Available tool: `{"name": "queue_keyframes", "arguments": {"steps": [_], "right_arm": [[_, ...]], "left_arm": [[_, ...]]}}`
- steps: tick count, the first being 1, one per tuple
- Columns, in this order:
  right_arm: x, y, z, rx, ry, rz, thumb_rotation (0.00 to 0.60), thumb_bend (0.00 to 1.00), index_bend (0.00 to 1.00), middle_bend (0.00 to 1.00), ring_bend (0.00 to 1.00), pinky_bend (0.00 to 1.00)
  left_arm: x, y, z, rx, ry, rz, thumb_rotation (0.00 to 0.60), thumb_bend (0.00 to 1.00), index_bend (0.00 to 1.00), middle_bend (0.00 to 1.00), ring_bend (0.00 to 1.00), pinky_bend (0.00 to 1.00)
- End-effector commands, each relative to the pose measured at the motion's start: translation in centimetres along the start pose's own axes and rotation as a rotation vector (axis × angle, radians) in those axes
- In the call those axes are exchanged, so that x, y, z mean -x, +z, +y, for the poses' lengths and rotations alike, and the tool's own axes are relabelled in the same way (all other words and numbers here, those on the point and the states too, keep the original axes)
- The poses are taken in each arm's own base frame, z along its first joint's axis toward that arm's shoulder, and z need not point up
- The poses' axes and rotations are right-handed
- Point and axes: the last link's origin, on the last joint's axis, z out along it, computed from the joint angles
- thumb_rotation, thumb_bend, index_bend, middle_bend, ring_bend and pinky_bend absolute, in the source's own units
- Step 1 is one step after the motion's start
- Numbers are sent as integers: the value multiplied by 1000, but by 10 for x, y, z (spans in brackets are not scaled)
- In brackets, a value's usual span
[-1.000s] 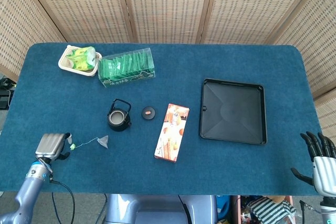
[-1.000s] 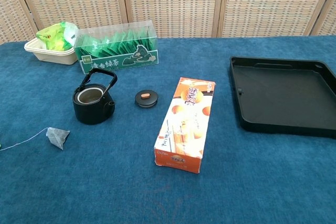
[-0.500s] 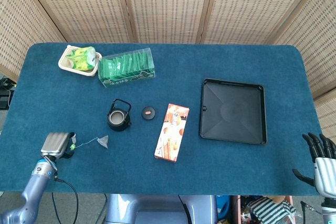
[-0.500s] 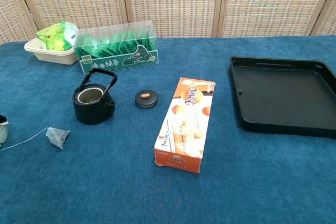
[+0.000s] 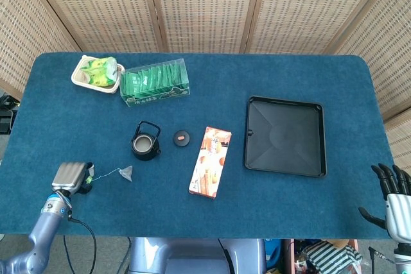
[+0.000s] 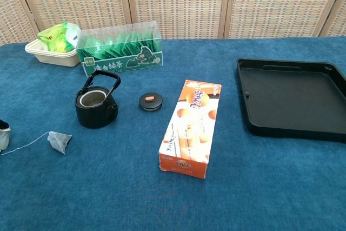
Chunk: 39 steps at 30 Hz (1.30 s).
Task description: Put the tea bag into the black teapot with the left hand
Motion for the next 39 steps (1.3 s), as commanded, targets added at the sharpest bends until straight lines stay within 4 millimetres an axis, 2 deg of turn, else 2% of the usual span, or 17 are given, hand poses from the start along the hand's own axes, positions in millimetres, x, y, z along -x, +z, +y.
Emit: {"name": "queue_keyframes", "arguments": {"steps": [1,10,22,26,39], "right_arm": [[0,0,0,2,0,0,600,18,157,197,11,122],[1,0,1,7,0,-2,600,19,157,197,11,123],[1,1,0,7,-3,-4,600,19,157,197,11,123],[1,0,1,10,-2,-4,600,19,157,197,11,122],[-1,-1,1,12,-5,2,600,19,157,197,11,123]], "left_arm": [[1,1,-1,-3,-1,-2,600,296,492,723,703,670],[2,2,-1,-6,-4,-12,600,297,494,724,703,670],[2,2,0,-5,-14,-22,600,408,521,732,710,670],[1,2,1,-3,-19,-28,600,417,530,737,713,672],[-1,-1,3,15,-62,-43,600,475,625,761,733,681]]}}
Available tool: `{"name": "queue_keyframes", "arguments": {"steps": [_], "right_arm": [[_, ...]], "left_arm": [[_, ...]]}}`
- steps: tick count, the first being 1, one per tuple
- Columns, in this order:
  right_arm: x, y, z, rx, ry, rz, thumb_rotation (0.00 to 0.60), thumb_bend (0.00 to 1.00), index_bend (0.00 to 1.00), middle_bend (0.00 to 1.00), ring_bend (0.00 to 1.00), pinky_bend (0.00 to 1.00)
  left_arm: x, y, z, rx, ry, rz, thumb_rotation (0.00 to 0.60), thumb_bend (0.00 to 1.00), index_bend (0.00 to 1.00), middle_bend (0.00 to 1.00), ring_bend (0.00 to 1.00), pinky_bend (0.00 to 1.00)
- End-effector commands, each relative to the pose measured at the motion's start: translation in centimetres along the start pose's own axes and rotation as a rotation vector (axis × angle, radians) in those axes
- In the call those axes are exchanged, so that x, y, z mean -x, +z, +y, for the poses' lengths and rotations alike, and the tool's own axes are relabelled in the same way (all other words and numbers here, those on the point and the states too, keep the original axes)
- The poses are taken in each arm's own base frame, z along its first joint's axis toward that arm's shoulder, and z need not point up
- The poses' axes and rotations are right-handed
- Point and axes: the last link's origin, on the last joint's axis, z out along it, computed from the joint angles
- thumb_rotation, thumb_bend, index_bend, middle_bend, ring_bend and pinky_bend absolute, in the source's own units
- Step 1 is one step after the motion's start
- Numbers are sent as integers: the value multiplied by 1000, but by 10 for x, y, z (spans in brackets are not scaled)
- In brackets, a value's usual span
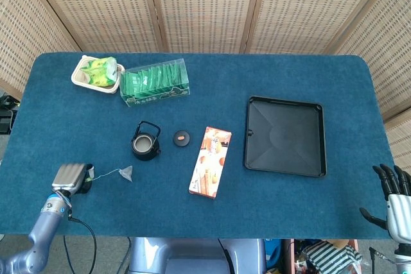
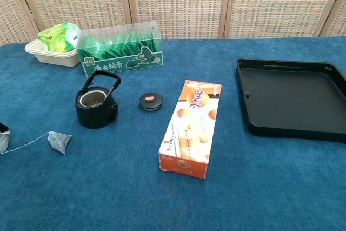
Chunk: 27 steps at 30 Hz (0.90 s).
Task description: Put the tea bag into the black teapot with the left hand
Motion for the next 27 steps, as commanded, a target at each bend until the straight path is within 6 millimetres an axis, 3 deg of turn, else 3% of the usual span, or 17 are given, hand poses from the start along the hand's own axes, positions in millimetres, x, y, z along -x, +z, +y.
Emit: {"name": "queue_keyframes", "arguments": {"steps": [1,17,27], "right_arm": [[0,0,0,0,1,2,600,19,157,197,11,123],[-2,0,-1,-2,0,10,600,19,157,197,11,123],[-1,0,0,-1,5,12,600,19,157,197,11,123]], "left_arm": [[-1,-1,0,7,-9,3,600,477,635,763,735,681],[-11,-8,4,46,-92,38,600,534,707,800,753,694],[-49,-29,12,125,-142,174,600,535,708,800,753,694]]}}
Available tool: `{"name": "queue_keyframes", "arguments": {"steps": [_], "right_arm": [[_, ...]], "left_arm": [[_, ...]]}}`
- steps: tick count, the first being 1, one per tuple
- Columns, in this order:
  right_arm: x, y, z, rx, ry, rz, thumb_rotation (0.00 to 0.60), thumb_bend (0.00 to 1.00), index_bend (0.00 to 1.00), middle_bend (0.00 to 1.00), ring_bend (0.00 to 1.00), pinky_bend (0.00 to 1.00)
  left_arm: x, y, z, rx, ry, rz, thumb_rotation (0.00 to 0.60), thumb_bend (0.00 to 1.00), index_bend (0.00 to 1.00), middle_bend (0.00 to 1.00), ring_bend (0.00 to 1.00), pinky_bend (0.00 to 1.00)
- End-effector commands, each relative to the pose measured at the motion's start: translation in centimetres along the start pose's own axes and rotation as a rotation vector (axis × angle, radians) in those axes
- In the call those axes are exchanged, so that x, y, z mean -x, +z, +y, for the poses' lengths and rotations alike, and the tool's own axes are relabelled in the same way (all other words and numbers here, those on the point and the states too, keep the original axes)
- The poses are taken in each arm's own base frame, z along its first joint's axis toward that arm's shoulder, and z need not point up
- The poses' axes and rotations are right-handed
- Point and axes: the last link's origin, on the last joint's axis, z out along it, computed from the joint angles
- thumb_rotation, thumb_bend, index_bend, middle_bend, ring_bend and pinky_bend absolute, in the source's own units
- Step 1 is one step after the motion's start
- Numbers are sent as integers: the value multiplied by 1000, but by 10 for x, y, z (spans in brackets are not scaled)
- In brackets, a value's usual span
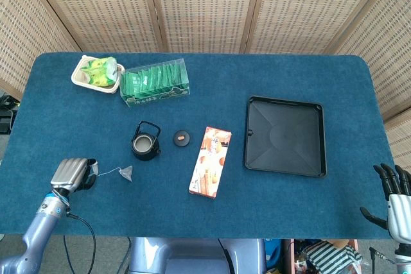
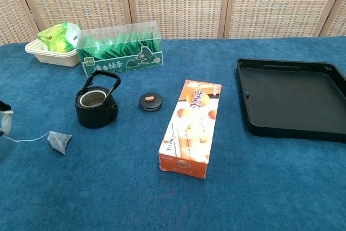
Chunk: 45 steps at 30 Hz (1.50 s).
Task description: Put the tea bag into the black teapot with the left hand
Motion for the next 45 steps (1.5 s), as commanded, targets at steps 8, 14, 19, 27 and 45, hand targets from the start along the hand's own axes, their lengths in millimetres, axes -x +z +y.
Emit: {"name": "queue_keyframes", "arguments": {"steps": [8,14,19,27,45], "right_arm": [[2,-1,2,4,13,-1,600,18,157,197,11,123],[2,-2,3,5,15,0,600,19,157,197,11,123],[3,-2,5,8,18,-1,600,19,157,197,11,123],[3,-4,7,14,20,-1,600,19,157,197,11,122],[4,-4,8,17,19,-7,600,19,157,197,11,123]], "left_arm": [[-41,-19,24,155,-139,186,600,534,711,800,753,694],[-55,-18,43,240,-196,257,600,534,711,800,753,694],[-63,-14,53,277,-209,303,600,534,711,800,753,694],[-75,-5,69,340,-237,348,600,534,711,800,753,694],[-107,39,100,363,-220,414,600,534,711,799,753,694]]}}
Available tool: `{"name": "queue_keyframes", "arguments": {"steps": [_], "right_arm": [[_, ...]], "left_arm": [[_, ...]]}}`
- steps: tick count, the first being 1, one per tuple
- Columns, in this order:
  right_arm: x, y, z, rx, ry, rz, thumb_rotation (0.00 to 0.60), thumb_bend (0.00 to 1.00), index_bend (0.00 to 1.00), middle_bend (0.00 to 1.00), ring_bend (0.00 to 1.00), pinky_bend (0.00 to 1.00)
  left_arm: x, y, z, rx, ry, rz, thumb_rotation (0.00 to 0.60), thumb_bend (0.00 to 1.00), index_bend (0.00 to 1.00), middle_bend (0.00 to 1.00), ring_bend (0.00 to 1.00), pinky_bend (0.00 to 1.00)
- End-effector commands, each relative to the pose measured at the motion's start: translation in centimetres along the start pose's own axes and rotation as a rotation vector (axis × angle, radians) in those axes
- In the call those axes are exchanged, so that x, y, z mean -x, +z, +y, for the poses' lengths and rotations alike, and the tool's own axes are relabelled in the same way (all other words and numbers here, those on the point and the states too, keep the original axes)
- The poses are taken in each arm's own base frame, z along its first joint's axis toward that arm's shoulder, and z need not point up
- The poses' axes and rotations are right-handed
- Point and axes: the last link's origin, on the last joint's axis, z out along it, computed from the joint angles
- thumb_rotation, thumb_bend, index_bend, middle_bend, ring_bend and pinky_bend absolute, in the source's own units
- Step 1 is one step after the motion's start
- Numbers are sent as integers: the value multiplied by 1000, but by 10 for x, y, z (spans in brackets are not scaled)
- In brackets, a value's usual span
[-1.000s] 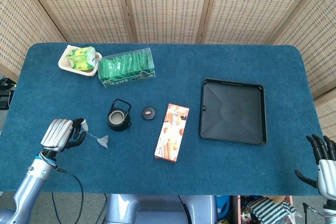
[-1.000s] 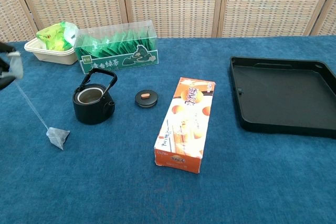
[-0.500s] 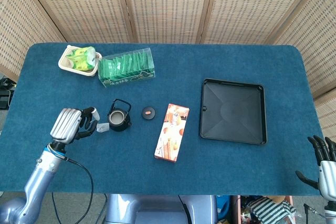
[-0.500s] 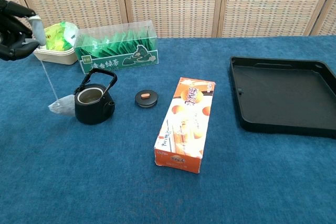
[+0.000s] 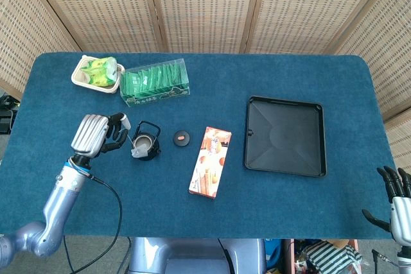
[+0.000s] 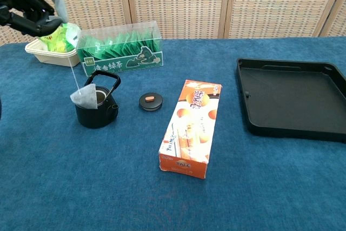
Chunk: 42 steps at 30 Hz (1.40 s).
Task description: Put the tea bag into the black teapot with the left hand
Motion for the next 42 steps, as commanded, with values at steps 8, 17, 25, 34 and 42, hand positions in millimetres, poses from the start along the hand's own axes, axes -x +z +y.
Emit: {"name": "queue_keyframes", "arguments": {"steps": [8,17,25,34,42], "right_arm": [[1,-1,1,9,2,-2,600,19,157,197,11,123],[0,-2,3,17,-1,-4,600,19,157,197,11,123],[1,-1,2,13,-2,-7,600,19,157,197,11,123],[1,0,0,6,0,-8,600,19,157,197,11,123],[1,-1,0,7,-1,-10,600,19,157,197,11,123]], "left_arm": [[10,19,4,-7,26,-32,600,535,711,798,753,694],[26,2,-12,-67,68,-143,600,534,711,798,753,694],[31,-30,-28,-109,112,-221,600,534,711,797,753,694],[41,-65,-39,-134,209,-285,600,534,711,794,753,694],[49,-78,-41,-156,282,-369,600,534,685,775,739,694]]}}
